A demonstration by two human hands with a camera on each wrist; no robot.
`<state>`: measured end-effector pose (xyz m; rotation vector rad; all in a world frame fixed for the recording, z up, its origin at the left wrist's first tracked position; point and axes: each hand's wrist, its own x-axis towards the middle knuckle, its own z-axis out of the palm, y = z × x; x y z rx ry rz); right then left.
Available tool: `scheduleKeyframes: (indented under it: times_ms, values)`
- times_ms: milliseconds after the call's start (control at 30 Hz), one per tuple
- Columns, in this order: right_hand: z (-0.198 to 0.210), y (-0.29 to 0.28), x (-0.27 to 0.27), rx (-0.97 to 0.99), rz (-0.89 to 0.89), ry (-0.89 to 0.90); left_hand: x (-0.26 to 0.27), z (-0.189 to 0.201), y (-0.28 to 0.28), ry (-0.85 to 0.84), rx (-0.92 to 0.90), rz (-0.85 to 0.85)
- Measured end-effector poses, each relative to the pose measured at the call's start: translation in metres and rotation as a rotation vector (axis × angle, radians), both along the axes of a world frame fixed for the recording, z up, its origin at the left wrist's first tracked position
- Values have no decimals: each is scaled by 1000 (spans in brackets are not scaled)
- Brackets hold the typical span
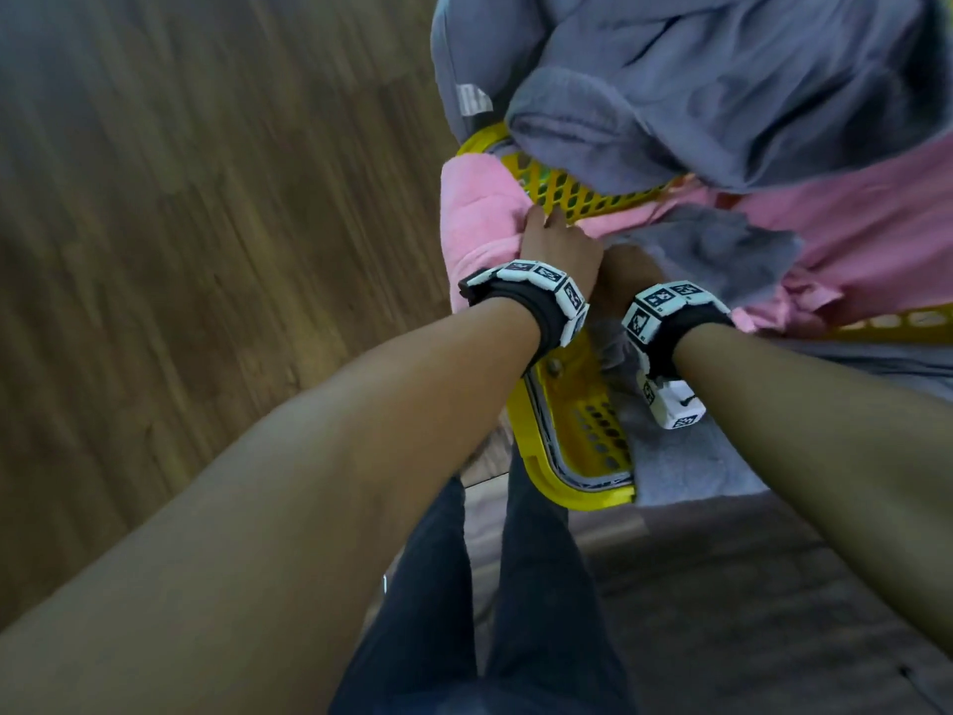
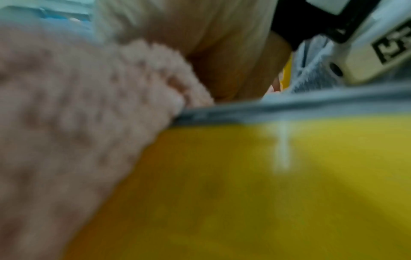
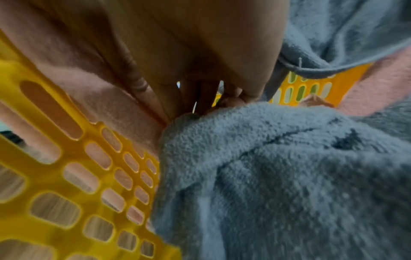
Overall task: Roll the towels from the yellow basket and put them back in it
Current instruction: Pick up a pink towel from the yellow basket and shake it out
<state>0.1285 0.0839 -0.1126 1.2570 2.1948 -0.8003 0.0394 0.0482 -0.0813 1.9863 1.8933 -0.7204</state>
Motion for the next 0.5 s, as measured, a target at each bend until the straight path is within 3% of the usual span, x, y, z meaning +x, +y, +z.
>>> scheduleKeyframes:
  times_ms: [133, 300, 400, 500]
  values:
    - [25, -9, 12, 125, -198, 176, -7, 30, 1, -278, 128, 251]
    - [102, 4, 2, 233, -492, 537, -44, 102, 14, -709, 225, 629]
    - [168, 16, -17, 368, -540, 690, -73, 163, 18, -901, 286, 621]
    - [246, 12, -43, 433, -500, 784, -107, 240, 3, -1045, 339, 470]
